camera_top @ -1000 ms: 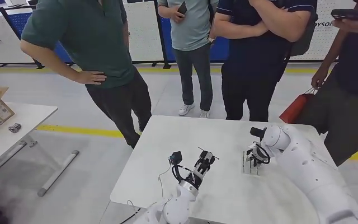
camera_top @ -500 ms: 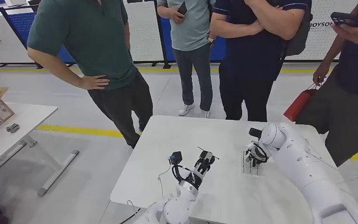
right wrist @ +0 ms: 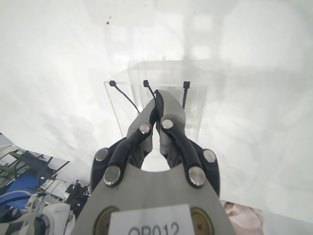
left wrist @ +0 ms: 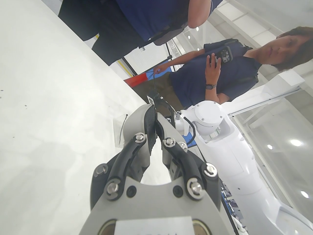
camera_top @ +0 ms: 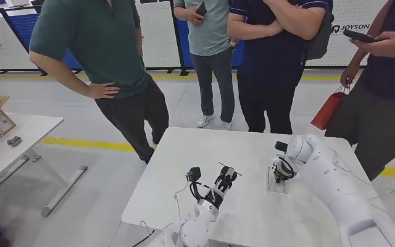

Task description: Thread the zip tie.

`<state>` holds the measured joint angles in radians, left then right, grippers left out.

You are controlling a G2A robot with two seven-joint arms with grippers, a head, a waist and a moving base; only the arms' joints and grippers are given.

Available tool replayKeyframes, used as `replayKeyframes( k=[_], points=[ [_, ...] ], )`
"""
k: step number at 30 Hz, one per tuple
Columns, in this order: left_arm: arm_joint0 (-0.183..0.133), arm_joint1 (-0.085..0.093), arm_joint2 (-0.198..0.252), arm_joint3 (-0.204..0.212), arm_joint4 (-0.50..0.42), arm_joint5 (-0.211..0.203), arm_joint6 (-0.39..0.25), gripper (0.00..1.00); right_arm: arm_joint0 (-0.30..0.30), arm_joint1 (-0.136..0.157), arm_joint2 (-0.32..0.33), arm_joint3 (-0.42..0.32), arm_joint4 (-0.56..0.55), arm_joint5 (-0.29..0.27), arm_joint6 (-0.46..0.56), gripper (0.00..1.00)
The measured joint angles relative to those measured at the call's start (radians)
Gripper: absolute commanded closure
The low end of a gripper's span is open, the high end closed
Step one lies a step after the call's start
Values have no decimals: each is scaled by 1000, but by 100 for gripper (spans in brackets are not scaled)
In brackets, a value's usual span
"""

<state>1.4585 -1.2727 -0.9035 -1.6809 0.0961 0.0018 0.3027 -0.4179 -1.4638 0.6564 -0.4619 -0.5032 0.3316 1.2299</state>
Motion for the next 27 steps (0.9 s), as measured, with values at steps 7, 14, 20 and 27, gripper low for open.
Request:
replayKeyframes(
  k=[7, 14, 20, 27],
  points=[
    [0, 0, 0, 0, 0, 0, 0, 100, -1, -1, 8, -6, -4, -21, -11, 100],
    [0, 0, 0, 0, 0, 0, 0, 100, -32, 24, 37, -97, -27, -5, -27, 100],
    [0, 0, 0, 0, 0, 0, 0, 100, -87, 73, 88, -228, -85, 9, -1, 100],
    [0, 0, 0, 0, 0, 0, 0, 100, -171, 128, 206, -376, -161, 8, 11, 100]
  ],
)
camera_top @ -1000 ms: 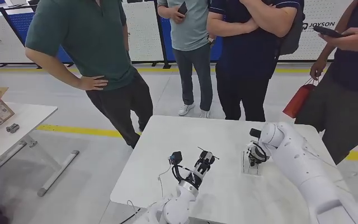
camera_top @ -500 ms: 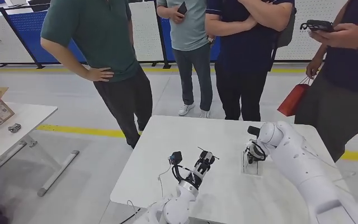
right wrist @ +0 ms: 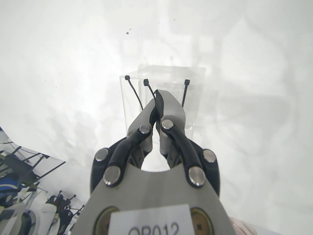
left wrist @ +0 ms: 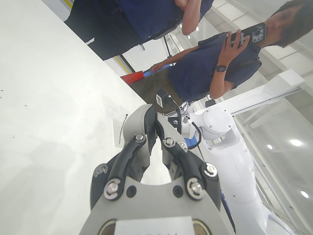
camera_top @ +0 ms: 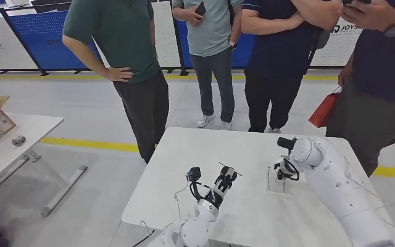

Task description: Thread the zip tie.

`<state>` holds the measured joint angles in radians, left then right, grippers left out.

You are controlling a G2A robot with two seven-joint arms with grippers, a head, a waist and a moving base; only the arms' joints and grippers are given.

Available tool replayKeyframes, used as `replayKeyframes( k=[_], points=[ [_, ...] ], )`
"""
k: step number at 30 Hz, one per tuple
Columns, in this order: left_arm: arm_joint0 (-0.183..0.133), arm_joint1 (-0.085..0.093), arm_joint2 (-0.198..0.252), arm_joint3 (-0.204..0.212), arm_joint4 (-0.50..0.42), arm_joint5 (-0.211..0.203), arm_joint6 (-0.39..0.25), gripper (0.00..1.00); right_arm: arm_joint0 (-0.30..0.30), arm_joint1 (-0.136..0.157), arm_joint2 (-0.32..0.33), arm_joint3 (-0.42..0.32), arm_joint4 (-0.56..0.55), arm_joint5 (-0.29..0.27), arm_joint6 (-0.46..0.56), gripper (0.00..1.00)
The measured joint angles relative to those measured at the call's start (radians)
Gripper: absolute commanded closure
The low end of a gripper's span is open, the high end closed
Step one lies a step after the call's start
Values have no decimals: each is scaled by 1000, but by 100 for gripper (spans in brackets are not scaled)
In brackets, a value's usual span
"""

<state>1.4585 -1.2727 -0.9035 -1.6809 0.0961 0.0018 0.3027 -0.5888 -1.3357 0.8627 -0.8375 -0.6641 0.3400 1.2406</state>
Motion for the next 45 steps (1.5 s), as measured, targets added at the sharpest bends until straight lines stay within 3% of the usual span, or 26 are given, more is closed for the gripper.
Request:
replayKeyframes(
  k=[6, 17, 22, 25, 30, 34, 45],
  points=[
    [0, 0, 0, 0, 0, 0, 0, 100, -123, 44, 138, -208, -61, 0, 24, 100],
    [0, 0, 0, 0, 0, 0, 0, 100, -124, 44, 138, -205, -59, -2, 23, 100],
    [0, 0, 0, 0, 0, 0, 0, 100, -176, 52, 182, -271, -27, -9, -85, 100],
    [0, 0, 0, 0, 0, 0, 0, 100, -248, 68, 238, -383, -30, 1, -142, 100],
    [0, 0, 0, 0, 0, 0, 0, 100, -435, 94, 351, -637, -53, 0, -220, 100],
    [0, 0, 0, 0, 0, 0, 0, 100, -552, 97, 378, -782, -55, 0, -257, 100],
    [0, 0, 0, 0, 0, 0, 0, 100, -552, 97, 377, -782, -54, 0, -255, 100]
  ],
)
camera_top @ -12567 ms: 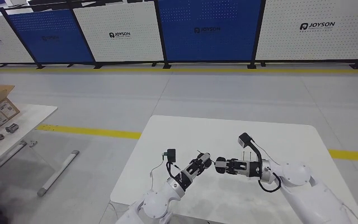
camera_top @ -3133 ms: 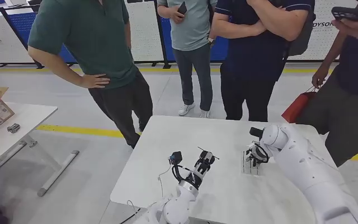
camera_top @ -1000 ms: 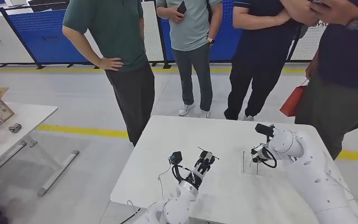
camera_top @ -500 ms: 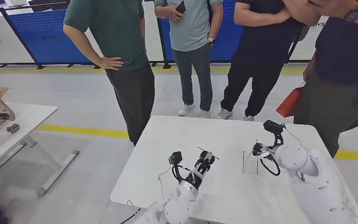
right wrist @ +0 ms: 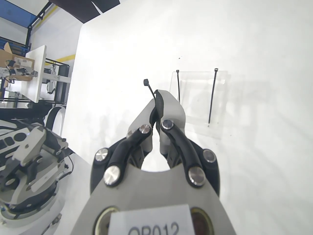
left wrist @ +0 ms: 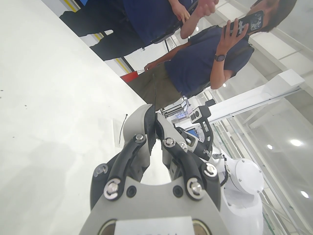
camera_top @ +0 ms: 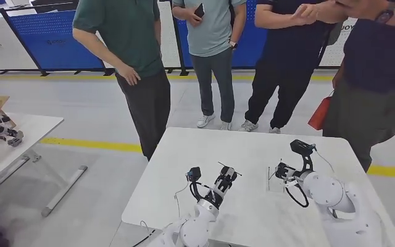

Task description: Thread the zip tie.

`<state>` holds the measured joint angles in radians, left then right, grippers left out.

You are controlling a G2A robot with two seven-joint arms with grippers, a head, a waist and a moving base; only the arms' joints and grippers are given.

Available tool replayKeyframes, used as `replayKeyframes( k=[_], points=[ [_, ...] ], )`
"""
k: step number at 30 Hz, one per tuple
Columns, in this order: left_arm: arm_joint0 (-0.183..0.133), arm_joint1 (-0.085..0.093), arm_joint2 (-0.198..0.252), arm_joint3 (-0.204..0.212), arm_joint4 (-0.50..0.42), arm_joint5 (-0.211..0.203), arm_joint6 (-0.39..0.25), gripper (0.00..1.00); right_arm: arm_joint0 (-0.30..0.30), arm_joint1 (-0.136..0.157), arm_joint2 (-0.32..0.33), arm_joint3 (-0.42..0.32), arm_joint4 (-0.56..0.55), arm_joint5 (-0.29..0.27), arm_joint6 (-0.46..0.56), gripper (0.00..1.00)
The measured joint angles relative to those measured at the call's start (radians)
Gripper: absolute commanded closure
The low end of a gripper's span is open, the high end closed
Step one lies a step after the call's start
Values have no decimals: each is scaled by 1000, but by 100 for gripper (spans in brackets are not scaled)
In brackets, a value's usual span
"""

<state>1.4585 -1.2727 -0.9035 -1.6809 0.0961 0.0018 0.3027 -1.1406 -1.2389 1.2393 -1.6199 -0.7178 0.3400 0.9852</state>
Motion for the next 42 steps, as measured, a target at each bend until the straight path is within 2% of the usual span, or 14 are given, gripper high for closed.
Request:
replayKeyframes(
  k=[4, 7, 12, 16, 18, 30, 37, 42],
  points=[
    [-2, -2, 1, 1, 6, 0, 6, 100, -21, -2, 10, -5, 35, -14, -59, 100],
    [-11, -9, 18, 9, 30, 16, 23, 100, -52, -4, 29, -35, 76, -3, -133, 100],
    [-36, -25, 68, 50, 102, 45, 54, 100, -141, -2, 54, -130, 95, -1, -238, 100],
    [-59, -41, 100, 94, 145, 44, 104, 100, -200, -3, 61, -181, 110, -1, -321, 100],
    [-64, -45, 107, 106, 152, 38, 126, 100, -203, -3, 61, -183, 111, -1, -325, 100],
    [-63, -45, 107, 105, 151, 38, 125, 100, -209, -4, 61, -185, 116, -10, -339, 100],
    [-67, -50, 108, 123, 219, 49, 148, 100, -342, -11, 74, -274, 162, -52, -563, 100],
    [-73, -58, 125, 159, 261, 41, 148, 100, -430, -18, 42, -313, 144, -60, -713, 100]
  ],
)
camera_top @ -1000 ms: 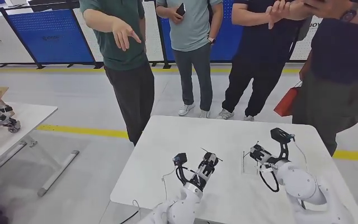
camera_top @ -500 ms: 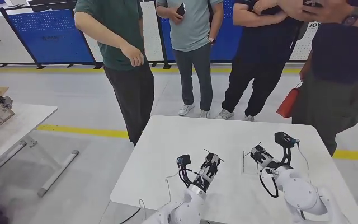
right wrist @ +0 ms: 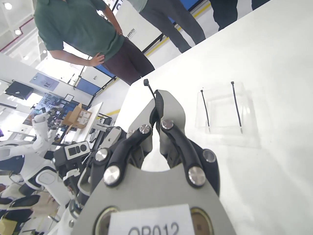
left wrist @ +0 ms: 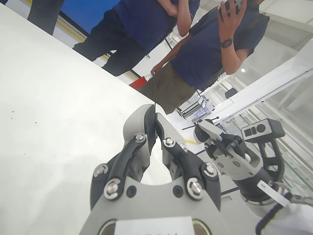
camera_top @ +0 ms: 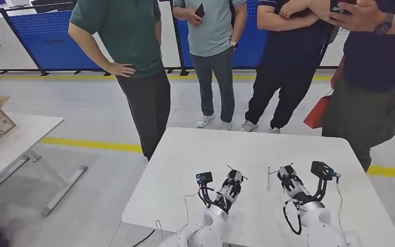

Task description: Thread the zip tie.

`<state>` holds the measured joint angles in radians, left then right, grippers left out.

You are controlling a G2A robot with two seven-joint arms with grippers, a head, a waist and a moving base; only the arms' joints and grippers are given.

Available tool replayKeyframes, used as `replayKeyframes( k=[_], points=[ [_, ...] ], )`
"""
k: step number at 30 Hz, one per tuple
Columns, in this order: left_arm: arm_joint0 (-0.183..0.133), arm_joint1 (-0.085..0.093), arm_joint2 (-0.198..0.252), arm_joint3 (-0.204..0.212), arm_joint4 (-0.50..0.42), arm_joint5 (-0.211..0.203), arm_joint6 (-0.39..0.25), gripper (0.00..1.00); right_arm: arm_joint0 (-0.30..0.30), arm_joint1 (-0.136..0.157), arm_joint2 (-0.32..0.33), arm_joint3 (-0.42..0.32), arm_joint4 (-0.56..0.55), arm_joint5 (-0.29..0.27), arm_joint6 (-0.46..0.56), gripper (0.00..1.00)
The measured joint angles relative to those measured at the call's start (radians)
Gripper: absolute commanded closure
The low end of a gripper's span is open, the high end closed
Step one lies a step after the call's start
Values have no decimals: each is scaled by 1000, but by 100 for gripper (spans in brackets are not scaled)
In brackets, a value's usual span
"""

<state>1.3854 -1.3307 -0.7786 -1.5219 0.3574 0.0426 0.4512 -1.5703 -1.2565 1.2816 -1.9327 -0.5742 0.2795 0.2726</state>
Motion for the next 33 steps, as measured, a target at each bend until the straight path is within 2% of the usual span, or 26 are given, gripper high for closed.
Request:
replayKeyframes(
  k=[4, 23, 25, 28, 33],
  points=[
    [-4, -6, 7, 17, 6, -6, 9, 100, -11, -3, -12, 0, 2, -2, -28, 100],
    [-4, -6, 7, 17, 5, -6, 8, 100, -10, -3, -11, 0, 3, -2, -27, 100],
    [-4, -6, 7, 17, 5, -6, 8, 100, -13, -4, -5, -1, 28, -21, -40, 100],
    [-4, -6, 7, 17, 5, -6, 8, 100, -34, -5, 31, -1, 104, -78, -73, 100],
    [-4, -6, 7, 17, 5, -6, 8, 100, -117, -1, 91, -24, 182, -185, -128, 100]
  ],
)
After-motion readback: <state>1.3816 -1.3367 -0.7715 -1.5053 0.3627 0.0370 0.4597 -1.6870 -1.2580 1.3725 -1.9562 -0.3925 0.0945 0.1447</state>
